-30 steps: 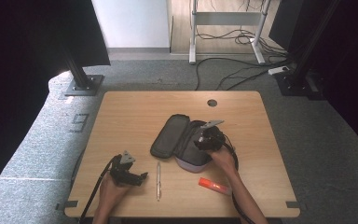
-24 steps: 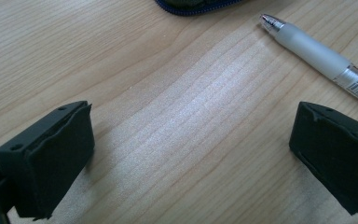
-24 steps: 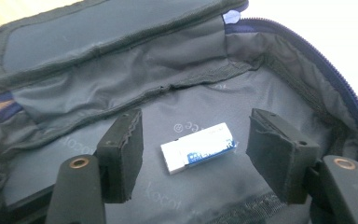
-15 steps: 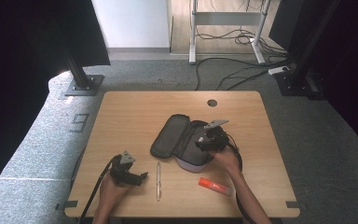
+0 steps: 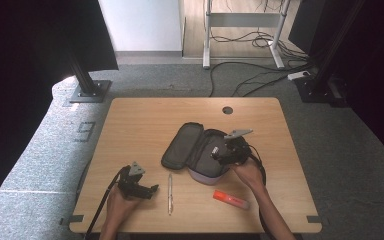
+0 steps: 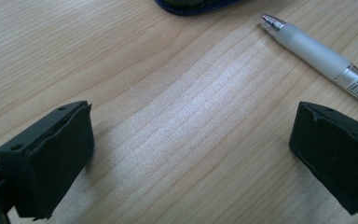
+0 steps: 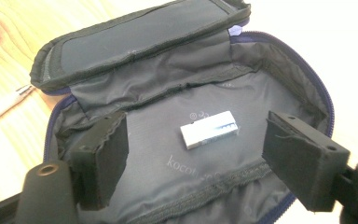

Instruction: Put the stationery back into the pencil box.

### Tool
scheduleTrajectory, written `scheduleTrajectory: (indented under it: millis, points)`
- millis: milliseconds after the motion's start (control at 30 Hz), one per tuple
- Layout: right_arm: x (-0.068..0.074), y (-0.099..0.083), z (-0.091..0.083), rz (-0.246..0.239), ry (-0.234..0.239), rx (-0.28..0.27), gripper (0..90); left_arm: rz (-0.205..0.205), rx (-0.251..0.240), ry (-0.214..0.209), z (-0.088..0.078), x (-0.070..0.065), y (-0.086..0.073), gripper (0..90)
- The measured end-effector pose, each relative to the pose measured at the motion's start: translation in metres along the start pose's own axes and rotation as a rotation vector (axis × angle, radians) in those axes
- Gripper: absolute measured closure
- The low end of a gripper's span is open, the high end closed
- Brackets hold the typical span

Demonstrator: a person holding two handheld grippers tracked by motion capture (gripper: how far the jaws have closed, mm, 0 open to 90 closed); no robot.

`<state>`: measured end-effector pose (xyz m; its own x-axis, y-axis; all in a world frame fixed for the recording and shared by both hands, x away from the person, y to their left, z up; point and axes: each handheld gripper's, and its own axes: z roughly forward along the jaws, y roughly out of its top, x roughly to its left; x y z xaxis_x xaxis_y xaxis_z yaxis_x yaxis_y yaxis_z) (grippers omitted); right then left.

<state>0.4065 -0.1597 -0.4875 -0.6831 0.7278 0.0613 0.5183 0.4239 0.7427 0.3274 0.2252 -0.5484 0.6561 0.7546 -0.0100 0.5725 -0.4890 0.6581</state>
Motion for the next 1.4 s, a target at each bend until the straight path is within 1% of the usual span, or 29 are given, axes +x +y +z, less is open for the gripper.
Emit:
scheduleTrajectory:
  millis: [200, 367, 500, 667, 900, 1067, 1400]
  points:
    - [0.002, -0.003, -0.009, 0.005, -0.021, -0.012, 15.1, 0.0, 0.0, 0.0, 0.0, 0.0, 0.0, 0.0]
    - [0.005, -0.007, -0.016, 0.011, -0.014, -0.018, 13.6, 0.0, 0.0, 0.0, 0.0, 0.0, 0.0, 0.0]
    - [0.006, -0.012, -0.022, 0.009, -0.004, -0.015, 13.2, 0.001, -0.001, 0.0, 0.0, 0.0, 0.0, 0.0]
    - [0.009, -0.017, -0.03, 0.009, 0.0, -0.026, 13.3, 0.0, 0.0, 0.0, 0.0, 0.0, 0.0, 0.0]
    - [0.013, -0.024, -0.041, 0.004, 0.008, -0.029, 13.5, 0.002, 0.001, 0.0, 0.0, 0.0, 0.0, 0.0]
    - [0.016, -0.031, -0.046, -0.009, 0.012, -0.027, 14.2, 0.001, 0.0, 0.0, 0.0, 0.0, 0.0, 0.0]
    - [0.022, -0.048, -0.054, -0.004, 0.01, -0.017, 14.0, 0.001, 0.0, 0.0, 0.0, 0.0, 0.0, 0.0]
